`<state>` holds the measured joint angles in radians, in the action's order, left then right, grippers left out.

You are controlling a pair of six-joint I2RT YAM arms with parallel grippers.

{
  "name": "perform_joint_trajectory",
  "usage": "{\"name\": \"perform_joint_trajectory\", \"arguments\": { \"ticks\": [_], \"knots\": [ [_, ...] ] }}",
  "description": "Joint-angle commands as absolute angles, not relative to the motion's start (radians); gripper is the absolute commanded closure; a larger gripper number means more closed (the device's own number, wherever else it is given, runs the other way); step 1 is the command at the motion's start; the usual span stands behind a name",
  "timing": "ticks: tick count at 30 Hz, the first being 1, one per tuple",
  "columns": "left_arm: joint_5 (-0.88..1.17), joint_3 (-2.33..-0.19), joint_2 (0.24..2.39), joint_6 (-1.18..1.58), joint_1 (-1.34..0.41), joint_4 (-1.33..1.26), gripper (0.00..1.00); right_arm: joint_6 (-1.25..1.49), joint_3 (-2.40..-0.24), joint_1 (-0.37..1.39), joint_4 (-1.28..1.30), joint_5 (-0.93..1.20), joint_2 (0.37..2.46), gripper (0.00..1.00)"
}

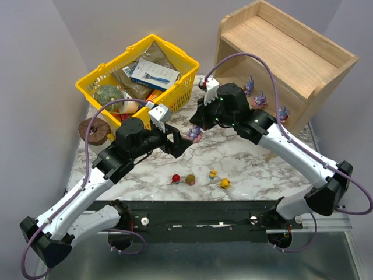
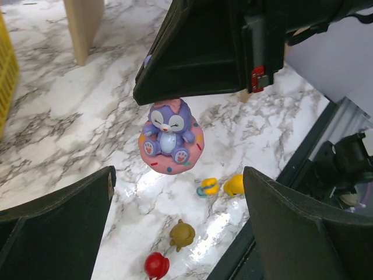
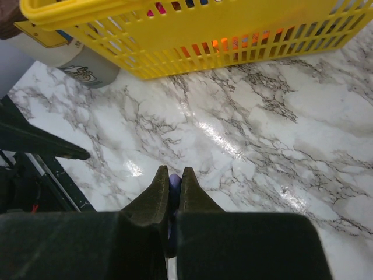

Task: Place and organize the plastic toys onto the shelf

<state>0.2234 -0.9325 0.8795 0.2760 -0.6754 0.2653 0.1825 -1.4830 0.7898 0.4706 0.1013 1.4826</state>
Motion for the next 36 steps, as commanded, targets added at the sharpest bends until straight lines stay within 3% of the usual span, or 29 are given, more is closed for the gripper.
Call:
{"name": "perform_joint_trajectory", "arguments": {
  "ticks": [1, 14, 28, 34, 36],
  "knots": [
    [0.348, -0.927, 0.914, 0.288, -0.672, 0.167, 0.03, 0.17, -1.453, 0.79, 0.486, 0.169, 1.39, 0.99],
    [0.367, -0.896, 0.983, 0.402, -0.672, -0.092, 0.13, 0.247, -1.404, 0.79, 0.428, 0.236, 1.285, 0.99],
    [0.393, -0.902, 1.029, 0.416, -0.673, -0.074, 0.19, 0.282, -1.378, 0.792, 0.344, 0.225, 1.259, 0.99],
    [0.411, -0.914, 1.057, 0.417, -0.673, -0.08, 0.37, 0.276, -1.378, 0.79, 0.331, 0.229, 1.259, 0.99],
    [0.414, -0.916, 1.063, 0.413, -0.672, -0.08, 0.49, 0.278, -1.378, 0.79, 0.325, 0.23, 1.259, 0.99]
  ]
}}
